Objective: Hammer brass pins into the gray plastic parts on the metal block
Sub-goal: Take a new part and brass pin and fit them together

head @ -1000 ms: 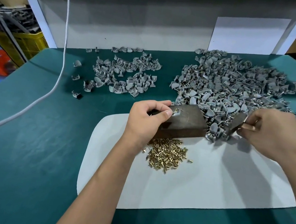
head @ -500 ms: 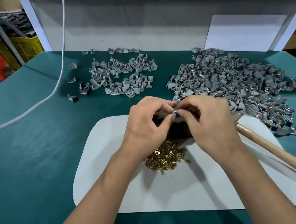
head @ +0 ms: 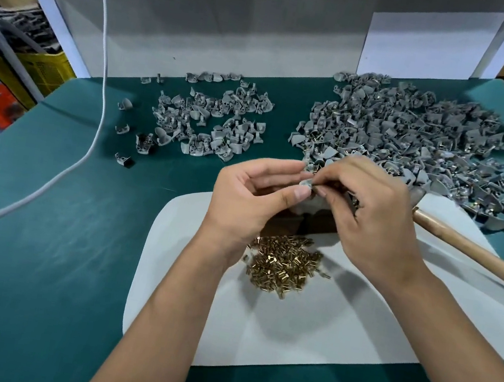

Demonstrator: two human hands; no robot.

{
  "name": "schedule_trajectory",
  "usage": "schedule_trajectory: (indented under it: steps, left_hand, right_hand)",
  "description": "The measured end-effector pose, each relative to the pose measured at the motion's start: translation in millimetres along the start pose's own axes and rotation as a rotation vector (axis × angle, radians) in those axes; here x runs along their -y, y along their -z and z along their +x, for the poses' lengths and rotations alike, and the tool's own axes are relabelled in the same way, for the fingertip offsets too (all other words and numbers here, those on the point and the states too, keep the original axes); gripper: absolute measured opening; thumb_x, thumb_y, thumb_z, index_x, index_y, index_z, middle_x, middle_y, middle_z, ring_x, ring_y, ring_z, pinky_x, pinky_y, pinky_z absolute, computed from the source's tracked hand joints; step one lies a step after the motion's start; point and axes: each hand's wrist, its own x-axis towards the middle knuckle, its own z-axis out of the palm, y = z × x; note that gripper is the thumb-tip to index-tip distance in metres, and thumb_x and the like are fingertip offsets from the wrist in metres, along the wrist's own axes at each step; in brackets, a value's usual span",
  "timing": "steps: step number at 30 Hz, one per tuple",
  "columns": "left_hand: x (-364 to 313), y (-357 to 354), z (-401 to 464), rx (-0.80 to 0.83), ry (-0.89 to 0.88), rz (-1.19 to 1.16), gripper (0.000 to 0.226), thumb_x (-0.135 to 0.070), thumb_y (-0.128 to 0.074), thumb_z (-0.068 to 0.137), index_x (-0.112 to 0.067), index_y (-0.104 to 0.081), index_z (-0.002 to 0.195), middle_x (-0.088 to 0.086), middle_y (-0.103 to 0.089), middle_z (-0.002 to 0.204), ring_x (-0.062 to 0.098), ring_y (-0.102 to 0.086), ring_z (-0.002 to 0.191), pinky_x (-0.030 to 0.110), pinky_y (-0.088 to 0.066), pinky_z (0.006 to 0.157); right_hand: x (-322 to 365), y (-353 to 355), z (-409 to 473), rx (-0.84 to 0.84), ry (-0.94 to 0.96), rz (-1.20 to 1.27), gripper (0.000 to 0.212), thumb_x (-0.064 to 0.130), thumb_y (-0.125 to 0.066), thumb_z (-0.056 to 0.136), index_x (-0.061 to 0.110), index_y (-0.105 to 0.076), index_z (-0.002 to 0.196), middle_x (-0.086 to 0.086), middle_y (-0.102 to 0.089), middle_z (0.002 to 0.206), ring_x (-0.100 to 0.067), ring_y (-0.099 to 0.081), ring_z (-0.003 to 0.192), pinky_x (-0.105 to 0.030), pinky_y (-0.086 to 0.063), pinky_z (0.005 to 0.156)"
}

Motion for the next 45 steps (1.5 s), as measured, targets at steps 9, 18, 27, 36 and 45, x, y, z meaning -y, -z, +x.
schedule_trajectory:
  steps: [9, 18, 27, 36, 45]
  left_hand:
    - [2.2, -0.1, -0.9, -0.003, -0.134, 0.120, 0.042, 0.013, -0.084, 0.071, -0.006, -0.072, 0.107, 0.010, -0.079, 0.100, 0.019, -0.077, 0.092, 0.025, -0.059, 0.084]
    - [5.9, 1.5, 0.4, 0.017, -0.086, 0.150, 0.037, 0.007, -0.085, 0.073, -0.002, -0.076, 0.108, 0.011, -0.079, 0.099, 0.022, -0.076, 0.092, 0.035, -0.062, 0.087]
    - [5.4, 0.4, -1.2, -0.007, -0.124, 0.171, 0.031, 0.008, -0.085, 0.071, -0.005, -0.077, 0.098, 0.012, -0.079, 0.092, 0.023, -0.077, 0.085, 0.037, -0.063, 0.084]
    - [4.3, -3.6, -4.9, -0.018, -0.112, 0.200, 0.030, 0.009, -0.086, 0.070, 0.001, -0.077, 0.098, 0.013, -0.079, 0.090, 0.023, -0.076, 0.082, 0.032, -0.062, 0.082]
    - [4.7, -5.4, -2.7, -0.014, -0.185, 0.268, 0.028, -0.004, -0.082, 0.082, -0.013, -0.077, 0.108, 0.005, -0.079, 0.089, 0.020, -0.076, 0.085, 0.031, -0.060, 0.081]
  right_hand:
    - [0.1, -6.4, -3.1, -0.032, -0.059, 0.015, 0.006, 0.004, -0.074, 0.090, 0.005, -0.073, 0.096, -0.002, -0.069, 0.095, -0.014, -0.063, 0.090, -0.025, -0.051, 0.085]
    - [3.3, -8.8, -4.0, -0.029, -0.138, 0.041, 0.005, 0.003, -0.070, 0.093, 0.006, -0.068, 0.096, 0.002, -0.063, 0.092, -0.007, -0.055, 0.086, -0.006, -0.038, 0.082]
    - [8.8, -9.1, -5.3, -0.026, -0.122, -0.014, 0.003, 0.005, -0.067, 0.095, 0.004, -0.068, 0.098, -0.003, -0.064, 0.094, -0.011, -0.056, 0.087, -0.007, -0.039, 0.082]
    - [5.1, -8.4, -7.6, 0.029, -0.113, 0.002, 0.004, 0.004, -0.065, 0.095, 0.005, -0.065, 0.099, 0.004, -0.059, 0.094, -0.005, -0.051, 0.086, -0.004, -0.035, 0.082]
    - [9.1, -2.3, -3.6, 0.039, -0.182, 0.061, 0.004, 0.007, -0.065, 0.096, 0.010, -0.064, 0.099, 0.003, -0.062, 0.092, -0.008, -0.056, 0.085, -0.008, -0.040, 0.079]
